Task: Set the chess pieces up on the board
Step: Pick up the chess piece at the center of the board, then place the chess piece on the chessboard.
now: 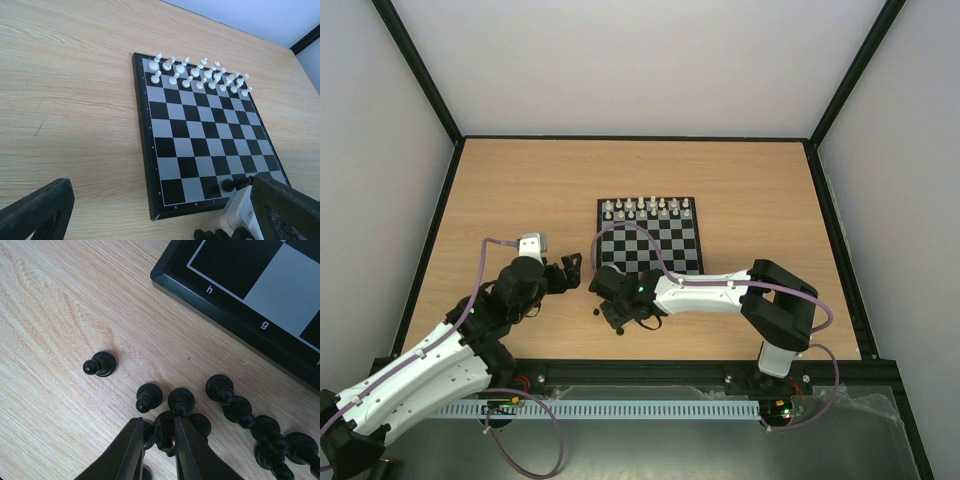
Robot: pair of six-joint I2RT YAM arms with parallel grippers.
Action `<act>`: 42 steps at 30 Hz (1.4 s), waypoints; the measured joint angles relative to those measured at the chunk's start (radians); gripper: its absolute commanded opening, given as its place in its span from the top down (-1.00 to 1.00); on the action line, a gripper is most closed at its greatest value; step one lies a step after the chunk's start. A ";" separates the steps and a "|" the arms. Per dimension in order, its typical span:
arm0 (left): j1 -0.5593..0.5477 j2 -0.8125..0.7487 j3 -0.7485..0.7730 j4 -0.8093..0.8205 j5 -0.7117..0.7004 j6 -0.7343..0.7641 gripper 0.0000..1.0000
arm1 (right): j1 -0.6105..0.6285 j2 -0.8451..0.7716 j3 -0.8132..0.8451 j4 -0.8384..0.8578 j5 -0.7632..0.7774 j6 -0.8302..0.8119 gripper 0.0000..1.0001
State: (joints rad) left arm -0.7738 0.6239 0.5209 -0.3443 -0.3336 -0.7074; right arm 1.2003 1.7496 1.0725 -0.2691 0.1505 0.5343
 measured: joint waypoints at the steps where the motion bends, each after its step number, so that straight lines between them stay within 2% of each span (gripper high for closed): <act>1: 0.000 0.000 0.000 0.000 0.000 0.000 -0.99 | 0.000 0.001 0.000 0.000 0.002 0.000 0.66; 11: 0.000 -0.002 -0.001 -0.001 0.000 0.000 -0.99 | 0.000 0.005 0.004 0.000 0.015 -0.005 0.85; 24: 0.000 -0.002 -0.006 0.000 0.000 0.000 -0.99 | 0.000 -0.023 0.021 -0.026 0.064 -0.008 0.88; 33: 0.000 -0.002 -0.006 0.000 -0.001 0.000 -0.99 | -0.032 -0.173 0.034 -0.094 0.125 -0.013 0.88; 42: 0.000 0.016 -0.006 0.002 -0.004 0.000 -0.99 | -0.191 -0.355 0.023 -0.173 0.201 -0.022 0.87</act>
State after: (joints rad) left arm -0.7742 0.6395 0.5148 -0.3428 -0.3378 -0.7071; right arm 1.0096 1.3945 1.0950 -0.4423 0.3519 0.5121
